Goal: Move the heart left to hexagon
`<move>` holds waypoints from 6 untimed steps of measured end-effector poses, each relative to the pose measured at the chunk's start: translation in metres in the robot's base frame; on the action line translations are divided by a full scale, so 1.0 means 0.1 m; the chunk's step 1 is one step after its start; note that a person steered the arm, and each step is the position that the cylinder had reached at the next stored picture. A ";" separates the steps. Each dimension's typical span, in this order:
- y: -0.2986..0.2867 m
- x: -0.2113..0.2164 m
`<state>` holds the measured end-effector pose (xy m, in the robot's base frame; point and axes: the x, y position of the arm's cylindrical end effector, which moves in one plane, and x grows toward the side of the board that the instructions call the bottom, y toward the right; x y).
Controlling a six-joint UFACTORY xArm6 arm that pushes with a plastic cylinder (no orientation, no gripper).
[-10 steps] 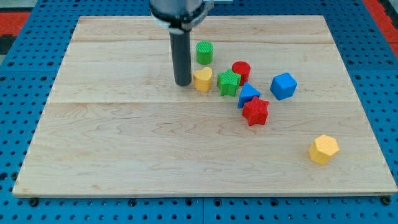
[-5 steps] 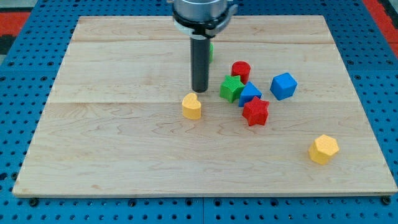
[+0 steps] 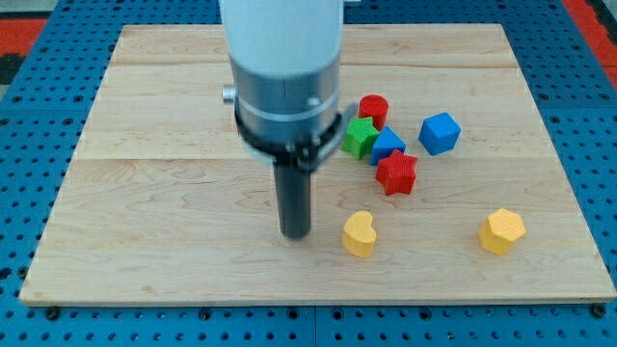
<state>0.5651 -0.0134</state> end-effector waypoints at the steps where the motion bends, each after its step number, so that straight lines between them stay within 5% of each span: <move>1: 0.52 -0.01; 3: 0.59 -0.37; 4: 1.27 -0.32; 6: 1.28 -0.26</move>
